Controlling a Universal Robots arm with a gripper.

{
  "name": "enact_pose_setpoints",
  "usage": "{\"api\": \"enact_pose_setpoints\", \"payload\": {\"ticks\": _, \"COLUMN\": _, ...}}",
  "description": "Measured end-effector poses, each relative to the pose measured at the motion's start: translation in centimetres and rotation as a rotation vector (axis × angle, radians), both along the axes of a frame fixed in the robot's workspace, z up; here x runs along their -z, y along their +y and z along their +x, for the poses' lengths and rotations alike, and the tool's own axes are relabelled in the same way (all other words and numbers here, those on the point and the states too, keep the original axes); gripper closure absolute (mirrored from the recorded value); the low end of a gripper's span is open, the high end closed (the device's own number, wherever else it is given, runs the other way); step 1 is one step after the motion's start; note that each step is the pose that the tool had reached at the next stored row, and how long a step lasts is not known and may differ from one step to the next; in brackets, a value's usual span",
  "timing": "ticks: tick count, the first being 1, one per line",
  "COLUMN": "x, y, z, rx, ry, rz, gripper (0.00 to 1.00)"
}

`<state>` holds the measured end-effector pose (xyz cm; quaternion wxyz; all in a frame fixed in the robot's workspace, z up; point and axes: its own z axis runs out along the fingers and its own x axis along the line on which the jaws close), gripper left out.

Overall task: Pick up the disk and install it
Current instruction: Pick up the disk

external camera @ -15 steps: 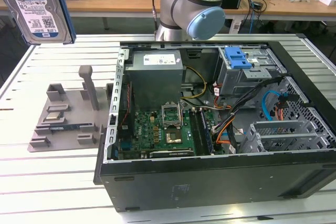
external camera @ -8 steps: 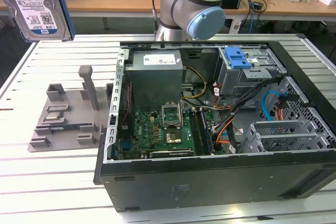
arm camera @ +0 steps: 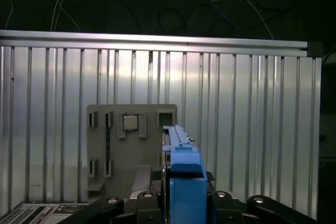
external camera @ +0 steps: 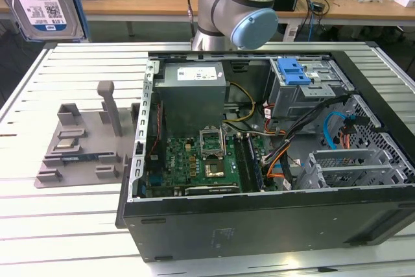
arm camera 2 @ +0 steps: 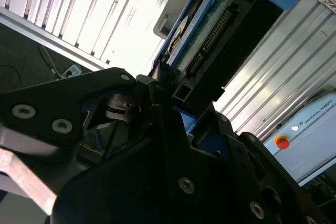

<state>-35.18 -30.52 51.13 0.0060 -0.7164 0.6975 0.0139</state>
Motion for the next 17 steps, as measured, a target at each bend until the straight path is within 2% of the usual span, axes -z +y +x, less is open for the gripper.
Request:
{"api": "enact_pose_setpoints", "payload": {"ticks": 1, "x": -0.47, "y": 0.00, "z": 0.0, "rx": 0.000, "ry": 0.0000, "rz": -0.0001, "gripper": 0.63}}
{"api": "enact_pose_setpoints", "payload": {"ticks": 3, "x": -0.79, "y": 0.00, "z": 0.0, "rx": 0.000, "ry": 0.0000, "rz": 0.0000, "gripper": 0.63}}
{"api": "enact_pose_setpoints", "payload": {"ticks": 9, "x": -0.80, "y": 0.00, "z": 0.1, "rx": 0.000, "ry": 0.0000, "rz": 0.0002, "gripper": 0.63}}
{"api": "enact_pose_setpoints", "payload": {"ticks": 10, "x": -0.80, "y": 0.00, "z": 0.5, "rx": 0.000, "ry": -0.0001, "rz": 0.0003, "gripper": 0.63}}
{"api": "enact_pose_setpoints", "payload": {"ticks": 14, "x": -0.80, "y": 0.00, "z": 3.1, "rx": 0.000, "ry": 0.0000, "rz": 0.0002, "gripper": 0.63}}
{"api": "enact_pose_setpoints", "payload": {"ticks": 17, "x": -0.80, "y": 0.01, "z": 4.1, "rx": 0.000, "ry": 0.0000, "rz": 0.0002, "gripper": 0.63}}
